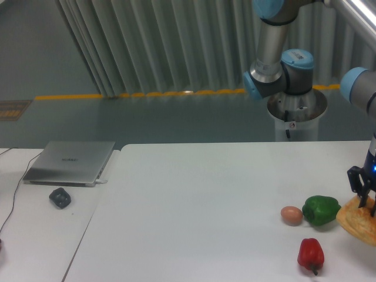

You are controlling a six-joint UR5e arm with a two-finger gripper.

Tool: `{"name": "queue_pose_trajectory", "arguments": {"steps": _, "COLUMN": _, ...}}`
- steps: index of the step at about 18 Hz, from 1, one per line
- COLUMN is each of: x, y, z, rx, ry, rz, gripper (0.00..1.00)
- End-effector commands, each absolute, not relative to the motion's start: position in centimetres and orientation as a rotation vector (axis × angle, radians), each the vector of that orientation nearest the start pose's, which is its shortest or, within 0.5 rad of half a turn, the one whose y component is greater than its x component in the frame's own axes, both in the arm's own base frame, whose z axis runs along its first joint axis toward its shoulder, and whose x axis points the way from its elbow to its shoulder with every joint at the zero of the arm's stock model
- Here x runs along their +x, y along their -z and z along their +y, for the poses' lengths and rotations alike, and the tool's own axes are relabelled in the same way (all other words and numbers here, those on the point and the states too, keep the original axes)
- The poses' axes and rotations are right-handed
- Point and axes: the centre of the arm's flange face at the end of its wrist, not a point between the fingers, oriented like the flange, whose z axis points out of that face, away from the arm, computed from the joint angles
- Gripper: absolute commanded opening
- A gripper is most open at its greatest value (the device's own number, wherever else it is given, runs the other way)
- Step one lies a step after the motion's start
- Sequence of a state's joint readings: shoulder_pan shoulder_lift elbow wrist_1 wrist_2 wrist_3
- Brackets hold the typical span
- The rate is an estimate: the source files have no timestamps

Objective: Place the triangular bread on the table
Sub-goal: 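Lower the held triangular bread onto the table beside the green pepper, then open the gripper and lift it away from the bread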

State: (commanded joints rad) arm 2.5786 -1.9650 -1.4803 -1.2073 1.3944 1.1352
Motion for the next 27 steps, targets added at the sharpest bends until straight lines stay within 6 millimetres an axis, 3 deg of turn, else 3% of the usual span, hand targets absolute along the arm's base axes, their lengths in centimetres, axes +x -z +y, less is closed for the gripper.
{"name": "queue_pose_trajectory", "arguments": {"steps": 2, "x": -46.3, "y": -34.4, "z": 47.2, "rx": -2.952, "ry": 0.05, "rz": 0.196, "gripper": 0.39}}
{"name": "queue_pose_trajectory", "arguments": {"steps": 3, "x": -46.3, "y": -34.3, "z": 47.2, "rx": -2.953, "ry": 0.052, "rz": 0.196, "gripper": 0.48}}
{"name": "queue_pose_trajectory", "arguments": {"steps": 5, "x": -46.5, "y": -34.3, "z": 47.2, "rx": -2.953, "ry": 0.046, "rz": 0.196, "gripper": 0.74}}
{"name": "queue_pose_trajectory", "arguments": {"steps": 6, "x": -46.6, "y": -34.2, "z": 47.2, "rx": -2.954, "ry": 0.047, "rz": 0.2, "gripper": 0.99}}
{"name": "queue_pose_trajectory", "arguments": {"steps": 15, "x": -46.3, "y": -34.3, "z": 47.0, "rx": -2.96, "ry": 0.043, "rz": 0.2, "gripper": 1.0}}
{"name": "queue_pose_trajectory", "arguments": {"steps": 20, "x": -46.7, "y": -35.4, "z": 46.8, "rx": -2.943, "ry": -0.006, "rz": 0.248, "gripper": 1.0}}
{"name": "queue_pose_trajectory", "arguments": {"steps": 27, "x": -46.9, "y": -36.7, "z": 45.8, "rx": -3.013, "ry": -0.166, "rz": 0.725, "gripper": 1.0}}
